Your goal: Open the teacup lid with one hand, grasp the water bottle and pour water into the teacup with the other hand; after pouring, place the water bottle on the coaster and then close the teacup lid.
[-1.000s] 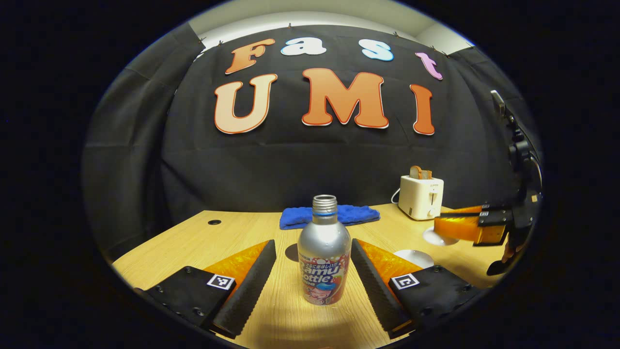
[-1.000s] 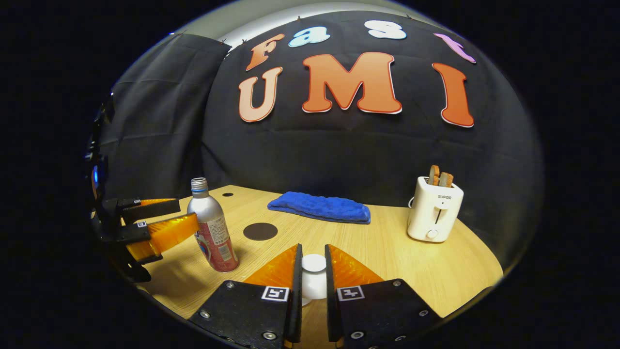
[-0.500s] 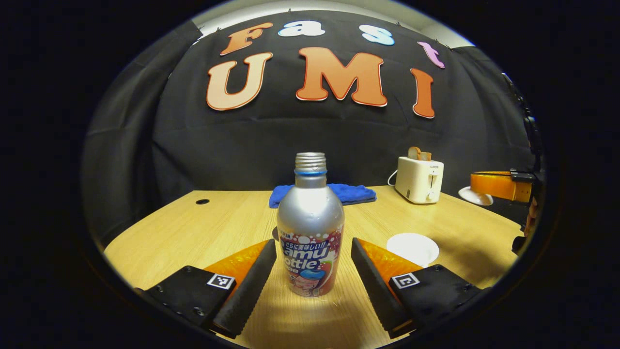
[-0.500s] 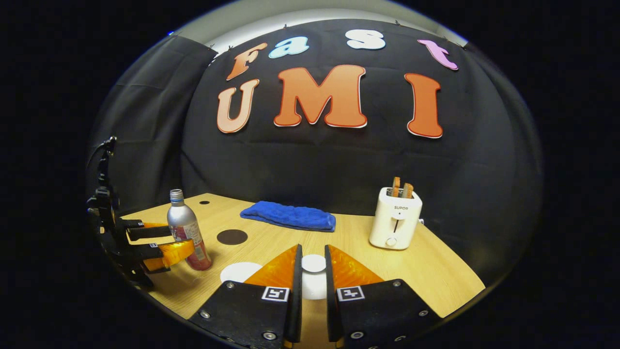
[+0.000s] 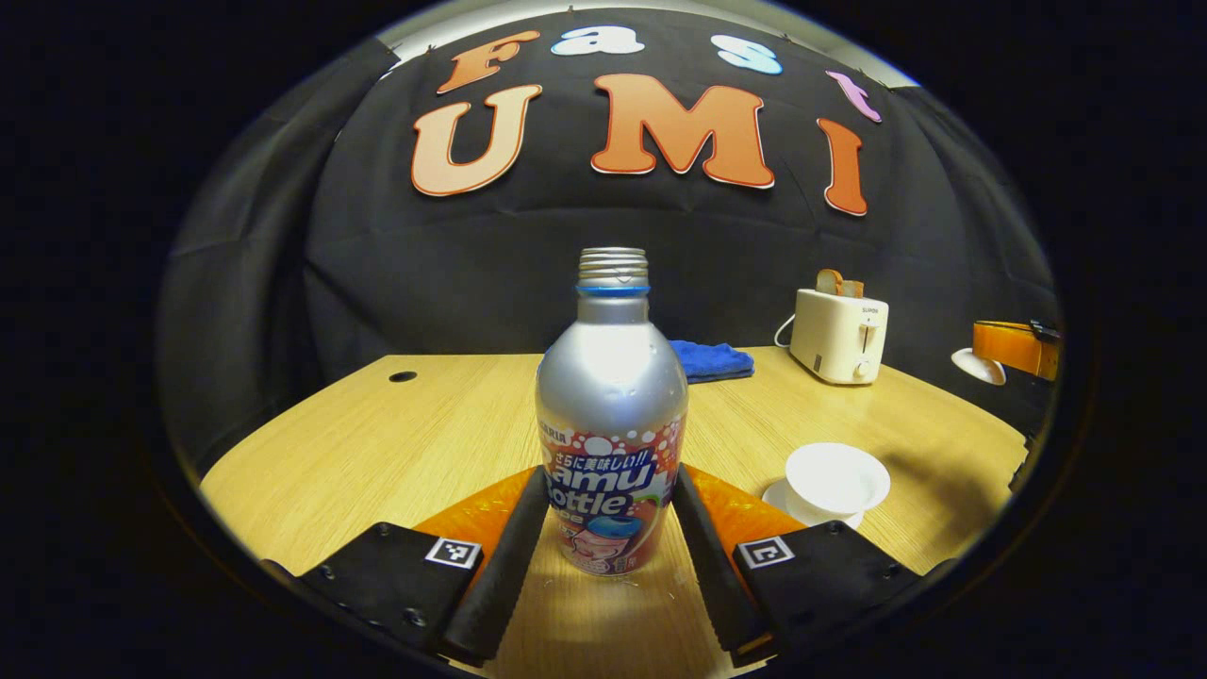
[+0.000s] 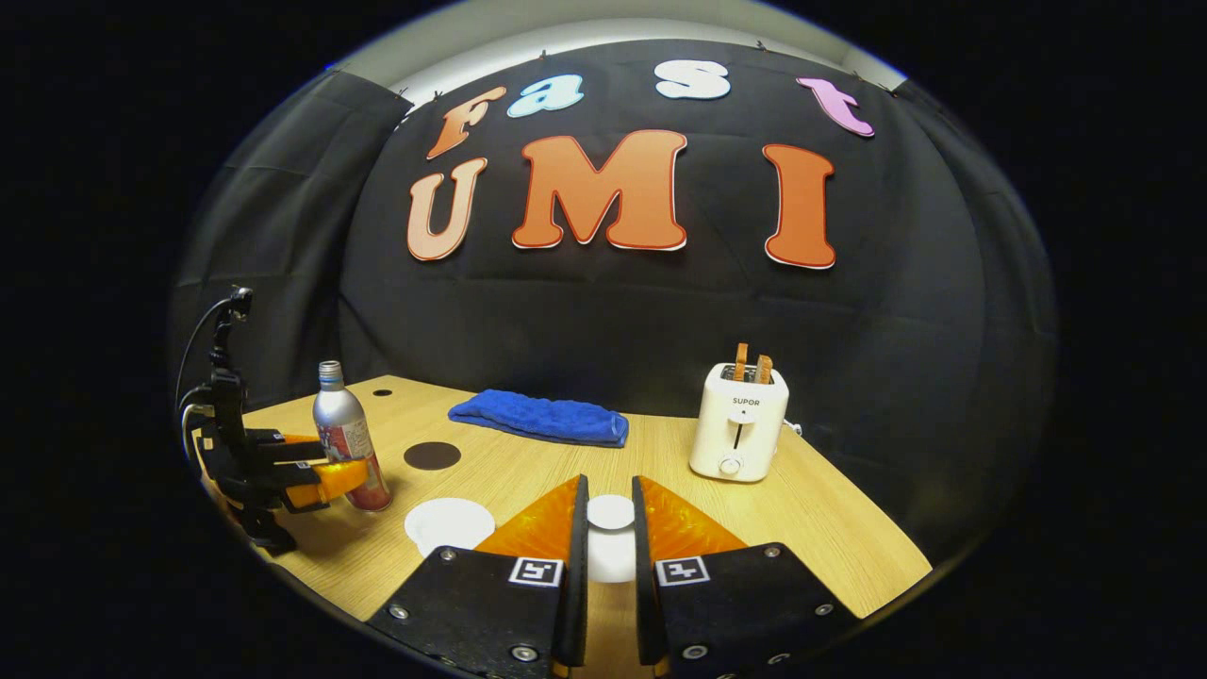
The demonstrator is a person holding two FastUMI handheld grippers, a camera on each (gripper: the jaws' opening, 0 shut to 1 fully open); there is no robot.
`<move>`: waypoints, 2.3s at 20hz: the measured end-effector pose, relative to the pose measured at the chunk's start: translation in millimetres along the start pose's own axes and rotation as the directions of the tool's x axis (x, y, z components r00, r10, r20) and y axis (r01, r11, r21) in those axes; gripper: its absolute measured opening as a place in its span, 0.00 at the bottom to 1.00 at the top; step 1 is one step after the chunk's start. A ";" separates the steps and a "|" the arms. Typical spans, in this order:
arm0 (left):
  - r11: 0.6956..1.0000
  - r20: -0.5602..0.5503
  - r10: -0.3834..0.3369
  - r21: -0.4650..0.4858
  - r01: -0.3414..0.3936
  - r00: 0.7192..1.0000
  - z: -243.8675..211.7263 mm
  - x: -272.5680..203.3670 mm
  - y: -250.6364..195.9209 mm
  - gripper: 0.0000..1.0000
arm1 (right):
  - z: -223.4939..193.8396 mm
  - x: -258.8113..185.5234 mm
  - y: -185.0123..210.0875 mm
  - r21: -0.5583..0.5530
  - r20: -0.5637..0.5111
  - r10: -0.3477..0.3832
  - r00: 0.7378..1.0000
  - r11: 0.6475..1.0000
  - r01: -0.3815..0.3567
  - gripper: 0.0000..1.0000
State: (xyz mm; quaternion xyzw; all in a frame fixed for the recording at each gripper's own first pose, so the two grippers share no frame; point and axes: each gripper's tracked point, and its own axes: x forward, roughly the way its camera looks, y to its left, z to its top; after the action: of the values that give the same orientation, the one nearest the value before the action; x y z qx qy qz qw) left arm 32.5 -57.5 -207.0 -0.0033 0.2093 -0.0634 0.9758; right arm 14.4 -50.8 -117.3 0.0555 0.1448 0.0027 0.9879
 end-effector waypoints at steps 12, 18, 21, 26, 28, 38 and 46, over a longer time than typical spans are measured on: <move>0.893 0.073 0.080 0.439 -0.104 0.994 38.8 0.4 12.4 0.78 | 0.4 -17.5 -27.6 0.064 0.025 -0.040 0.999 0.997 0.038 0.22; 0.750 0.110 0.089 0.646 -0.139 0.990 46.4 6.7 11.3 0.78 | -4.2 -25.5 -36.4 0.068 0.025 -0.051 0.998 0.996 0.049 0.22; 0.660 0.119 0.085 0.737 -0.146 0.989 46.4 5.4 10.8 0.78 | -7.2 -29.3 -37.8 0.069 0.025 -0.050 0.998 0.996 0.048 0.22; 0.490 0.131 0.085 0.858 -0.156 0.988 45.5 6.0 6.9 0.78 | -15.0 -31.8 -42.9 0.083 0.016 -0.055 0.998 0.995 0.053 0.22; 0.408 0.143 0.088 0.898 -0.166 0.986 45.5 4.3 7.5 0.78 | -18.7 -33.3 -44.2 0.084 0.013 -0.054 0.998 0.995 0.052 0.22; 0.065 0.197 0.020 0.978 -0.198 0.980 55.9 -4.4 -10.9 0.82 | -29.7 -37.8 -49.0 0.102 -0.004 -0.060 0.998 0.993 0.060 0.22; -0.126 0.186 -0.011 0.974 -0.186 0.983 63.2 -3.7 -16.9 0.85 | -33.4 -41.3 -52.5 0.114 -0.007 -0.067 0.998 0.991 0.067 0.22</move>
State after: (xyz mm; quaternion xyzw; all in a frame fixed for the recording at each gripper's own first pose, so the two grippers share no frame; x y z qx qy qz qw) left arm 53.0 -75.0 -147.3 0.7369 0.0264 -0.1330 0.6622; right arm -35.3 -100.3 -143.1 0.1069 0.1482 -0.0387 0.9824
